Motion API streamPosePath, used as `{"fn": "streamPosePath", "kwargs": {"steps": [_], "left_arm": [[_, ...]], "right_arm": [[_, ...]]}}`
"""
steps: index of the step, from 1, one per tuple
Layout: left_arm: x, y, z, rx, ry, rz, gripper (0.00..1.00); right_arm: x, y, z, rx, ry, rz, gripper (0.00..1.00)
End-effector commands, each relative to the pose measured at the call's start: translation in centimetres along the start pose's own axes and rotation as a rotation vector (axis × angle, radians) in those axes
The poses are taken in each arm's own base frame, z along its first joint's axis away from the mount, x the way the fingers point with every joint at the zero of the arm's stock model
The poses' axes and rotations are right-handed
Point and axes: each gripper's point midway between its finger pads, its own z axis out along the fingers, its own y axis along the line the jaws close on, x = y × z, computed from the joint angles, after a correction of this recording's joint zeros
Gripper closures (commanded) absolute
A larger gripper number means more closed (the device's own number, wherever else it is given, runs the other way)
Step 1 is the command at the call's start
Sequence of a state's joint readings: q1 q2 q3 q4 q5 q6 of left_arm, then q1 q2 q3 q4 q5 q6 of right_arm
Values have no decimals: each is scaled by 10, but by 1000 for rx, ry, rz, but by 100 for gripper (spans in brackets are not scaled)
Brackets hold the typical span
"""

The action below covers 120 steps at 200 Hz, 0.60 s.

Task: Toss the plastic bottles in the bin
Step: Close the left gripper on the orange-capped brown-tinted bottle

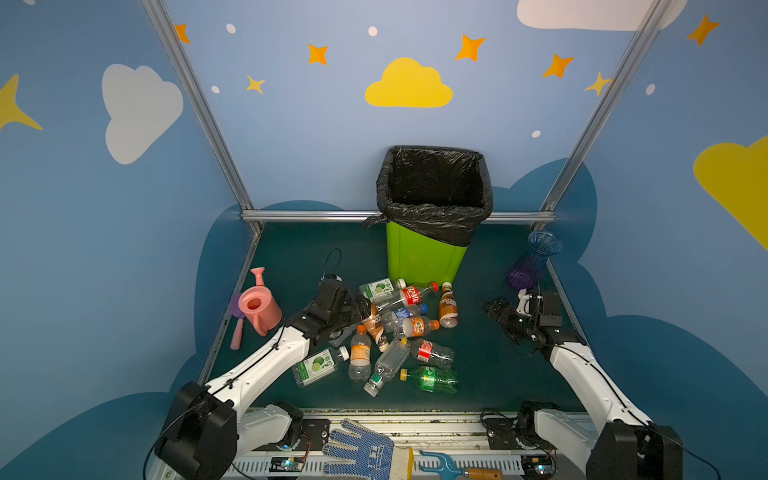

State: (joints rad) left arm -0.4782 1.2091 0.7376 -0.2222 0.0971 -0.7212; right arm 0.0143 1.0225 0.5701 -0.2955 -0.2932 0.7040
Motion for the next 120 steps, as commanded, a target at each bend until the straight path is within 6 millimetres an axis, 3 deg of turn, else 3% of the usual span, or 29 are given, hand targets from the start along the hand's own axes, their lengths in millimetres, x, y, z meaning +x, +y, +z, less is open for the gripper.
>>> {"fn": "streamPosePath", "kwargs": {"steps": [1,120], "left_arm": [[1,-14,5,52,40,-13,18],[13,-4,37,-26,133,-25,22]], "right_arm": [[-7,4,-5,-10,-34,1,6],[-6,1,-5,0,-34,3,6]]}}
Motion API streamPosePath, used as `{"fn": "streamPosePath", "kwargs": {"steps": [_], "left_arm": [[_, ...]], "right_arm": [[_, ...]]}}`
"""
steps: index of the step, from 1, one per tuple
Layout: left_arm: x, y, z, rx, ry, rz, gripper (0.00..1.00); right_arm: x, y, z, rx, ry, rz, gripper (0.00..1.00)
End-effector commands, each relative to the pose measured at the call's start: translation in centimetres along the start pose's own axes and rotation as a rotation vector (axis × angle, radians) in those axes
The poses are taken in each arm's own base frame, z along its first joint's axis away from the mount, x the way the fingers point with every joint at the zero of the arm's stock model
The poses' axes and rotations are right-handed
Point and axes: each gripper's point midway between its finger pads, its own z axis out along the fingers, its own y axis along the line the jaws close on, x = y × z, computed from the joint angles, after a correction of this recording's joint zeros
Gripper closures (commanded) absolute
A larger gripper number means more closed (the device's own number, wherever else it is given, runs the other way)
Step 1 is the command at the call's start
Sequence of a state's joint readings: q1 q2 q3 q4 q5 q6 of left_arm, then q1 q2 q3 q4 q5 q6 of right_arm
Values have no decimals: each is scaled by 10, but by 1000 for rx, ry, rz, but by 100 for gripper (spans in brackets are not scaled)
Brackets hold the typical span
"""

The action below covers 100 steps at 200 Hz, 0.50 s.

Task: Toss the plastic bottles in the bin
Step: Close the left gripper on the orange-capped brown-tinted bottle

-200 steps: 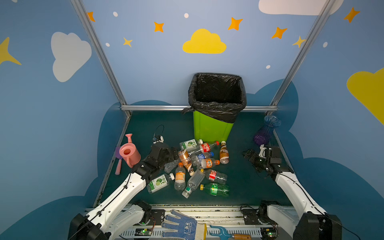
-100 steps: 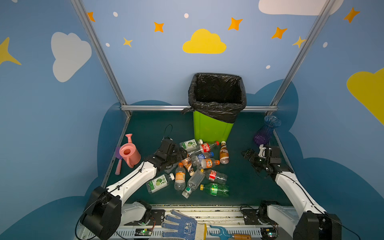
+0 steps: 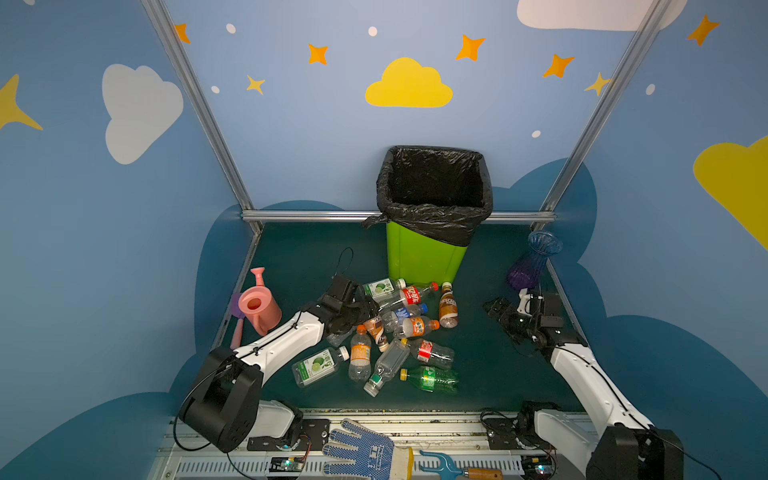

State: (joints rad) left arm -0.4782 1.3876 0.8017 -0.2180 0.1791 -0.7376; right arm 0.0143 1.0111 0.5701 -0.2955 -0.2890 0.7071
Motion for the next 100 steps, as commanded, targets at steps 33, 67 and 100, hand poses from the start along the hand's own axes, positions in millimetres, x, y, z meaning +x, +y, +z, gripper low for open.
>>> {"fn": "streamPosePath", "kwargs": {"steps": [33,67,100], "left_arm": [[-4,-1,6,-14,2,5,24],[-5,-4,11,-9,9,7,27],[-7,-7,14,-1,14,11,30]], "right_arm": [[-5,-2,-4,9,-28,7,6],[-4,-4,-3,14,-26,11,6],[-4,-5,-3,16,-29,14,6]]}}
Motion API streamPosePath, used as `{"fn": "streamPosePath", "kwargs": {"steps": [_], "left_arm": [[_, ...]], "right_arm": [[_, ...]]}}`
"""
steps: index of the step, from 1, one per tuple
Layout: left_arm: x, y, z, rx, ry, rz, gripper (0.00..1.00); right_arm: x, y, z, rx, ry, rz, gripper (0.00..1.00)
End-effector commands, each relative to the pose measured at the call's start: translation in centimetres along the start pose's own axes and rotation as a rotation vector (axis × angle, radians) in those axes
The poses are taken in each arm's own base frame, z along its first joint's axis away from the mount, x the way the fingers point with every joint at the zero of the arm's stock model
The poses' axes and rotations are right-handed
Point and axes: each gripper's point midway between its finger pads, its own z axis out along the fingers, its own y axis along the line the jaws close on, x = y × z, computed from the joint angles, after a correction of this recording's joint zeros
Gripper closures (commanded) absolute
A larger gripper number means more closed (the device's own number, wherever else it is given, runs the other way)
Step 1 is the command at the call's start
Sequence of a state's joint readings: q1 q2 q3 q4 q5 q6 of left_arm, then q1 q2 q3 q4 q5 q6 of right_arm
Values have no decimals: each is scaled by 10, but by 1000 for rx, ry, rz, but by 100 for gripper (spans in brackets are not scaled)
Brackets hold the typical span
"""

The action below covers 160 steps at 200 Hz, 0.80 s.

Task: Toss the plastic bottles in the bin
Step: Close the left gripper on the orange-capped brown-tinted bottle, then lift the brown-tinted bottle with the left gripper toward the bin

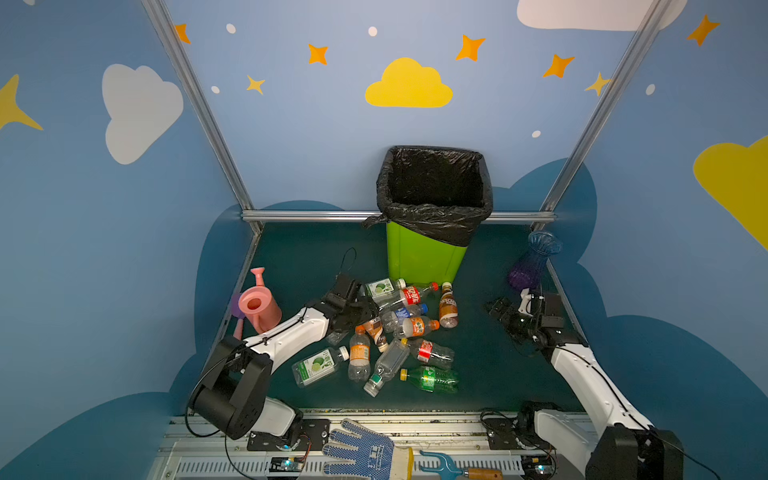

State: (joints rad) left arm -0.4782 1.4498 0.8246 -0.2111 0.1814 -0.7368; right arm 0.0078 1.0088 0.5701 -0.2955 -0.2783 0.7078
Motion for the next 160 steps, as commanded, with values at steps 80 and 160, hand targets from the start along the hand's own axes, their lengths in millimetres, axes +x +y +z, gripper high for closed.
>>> {"fn": "streamPosePath", "kwargs": {"steps": [80,160], "left_arm": [[-9,-16,-2,51,-20,26,50],[-23,-27,-25,74,-90,64,56]], "right_arm": [[-1,-8,-5,18,-24,17,5],[-3,-10,-7,15,-33,26,5]]}}
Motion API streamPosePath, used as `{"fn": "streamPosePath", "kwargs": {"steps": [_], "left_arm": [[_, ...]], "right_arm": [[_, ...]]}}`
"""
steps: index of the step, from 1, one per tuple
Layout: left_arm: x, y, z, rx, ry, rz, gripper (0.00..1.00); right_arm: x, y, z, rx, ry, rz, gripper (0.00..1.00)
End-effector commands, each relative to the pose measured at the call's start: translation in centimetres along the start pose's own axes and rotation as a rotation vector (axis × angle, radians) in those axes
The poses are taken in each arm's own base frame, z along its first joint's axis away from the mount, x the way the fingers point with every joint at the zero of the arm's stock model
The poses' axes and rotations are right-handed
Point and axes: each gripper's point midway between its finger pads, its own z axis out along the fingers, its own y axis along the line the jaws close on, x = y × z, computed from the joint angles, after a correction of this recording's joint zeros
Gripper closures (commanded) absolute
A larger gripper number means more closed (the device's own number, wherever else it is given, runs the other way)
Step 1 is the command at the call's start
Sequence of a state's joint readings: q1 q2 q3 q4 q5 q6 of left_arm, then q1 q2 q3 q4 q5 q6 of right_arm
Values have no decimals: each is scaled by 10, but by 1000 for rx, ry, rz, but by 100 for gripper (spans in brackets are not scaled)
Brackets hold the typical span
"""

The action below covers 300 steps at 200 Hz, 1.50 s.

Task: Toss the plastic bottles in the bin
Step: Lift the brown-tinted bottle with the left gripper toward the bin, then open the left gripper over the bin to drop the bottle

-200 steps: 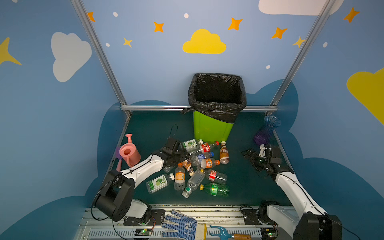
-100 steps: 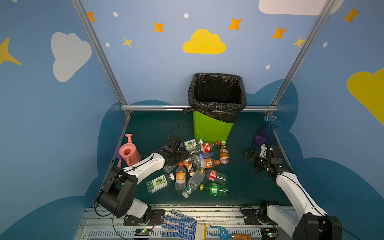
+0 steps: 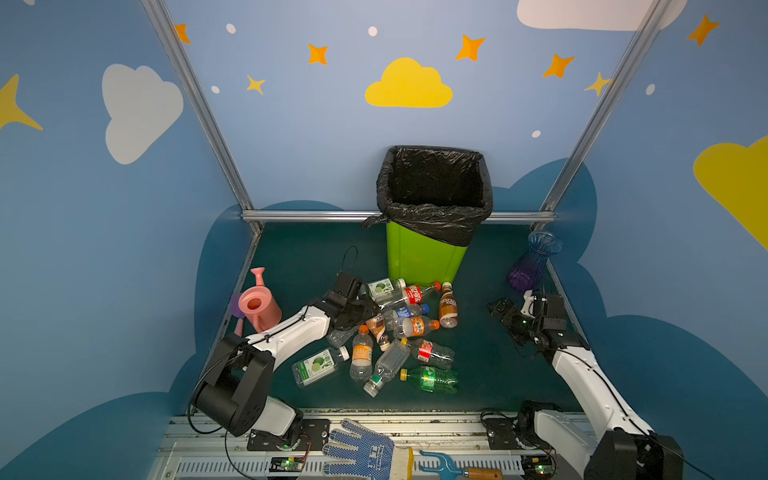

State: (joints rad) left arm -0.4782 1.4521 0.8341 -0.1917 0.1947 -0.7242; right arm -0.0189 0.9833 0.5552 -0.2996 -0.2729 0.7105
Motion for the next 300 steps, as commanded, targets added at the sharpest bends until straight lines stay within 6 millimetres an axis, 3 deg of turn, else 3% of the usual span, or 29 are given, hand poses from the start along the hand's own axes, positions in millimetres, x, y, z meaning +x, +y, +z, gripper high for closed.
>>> {"fn": "streamPosePath", "kwargs": {"steps": [1,26,46,68,97,123,140,150,164,180,205,217,225,239,250,257,277,300], "left_arm": [[-20,-20,-25,45,-86,49,56],[-41,-35,-61,55,-188,95,56],[-73,-51,-109,62,-341,156,56],[-114,-74,-185,75,-559,260,56],[-164,-104,-322,102,-908,344,56],[-173,-133,-431,206,-1219,388,55],[-175,-155,-467,302,-1317,414,55],[-180,-172,-472,366,-1330,429,56],[-194,-201,-456,475,-1274,442,56],[-219,-238,-403,558,-1118,440,55],[-243,-295,-299,580,-807,429,45],[-240,-319,-278,628,-727,433,37],[-236,-333,-280,660,-729,449,32],[-227,-350,-304,691,-808,510,17],[-224,-351,-328,669,-911,536,2],[-218,-351,-340,668,-955,559,0],[-208,-334,-364,646,-1051,574,0],[-196,-297,-366,557,-1117,584,0]], "right_arm": [[0,-3,-3,5,-9,6,5],[-4,0,-4,-2,-20,4,5],[-9,4,-5,-9,-26,-4,5],[-14,10,-7,-15,-32,-22,5],[-24,18,-13,-22,-50,-42,5],[-28,18,-18,-26,-71,-43,5],[-28,18,-19,-31,-79,-37,5],[-28,18,-19,-34,-80,-31,5],[-27,18,-20,-38,-82,-25,5],[-27,20,-21,-51,-80,-16,5],[-25,27,-23,-86,-71,-30,5],[-24,26,-24,-80,-66,-34,5],[-22,24,-25,-71,-64,-40,5],[-20,23,-29,-67,-71,-53,5],[-18,19,-30,-59,-83,-56,5],[-18,17,-30,-58,-93,-55,5],[-16,14,-28,-59,-99,-42,5],[-13,17,-22,-85,-73,-36,5]]}}
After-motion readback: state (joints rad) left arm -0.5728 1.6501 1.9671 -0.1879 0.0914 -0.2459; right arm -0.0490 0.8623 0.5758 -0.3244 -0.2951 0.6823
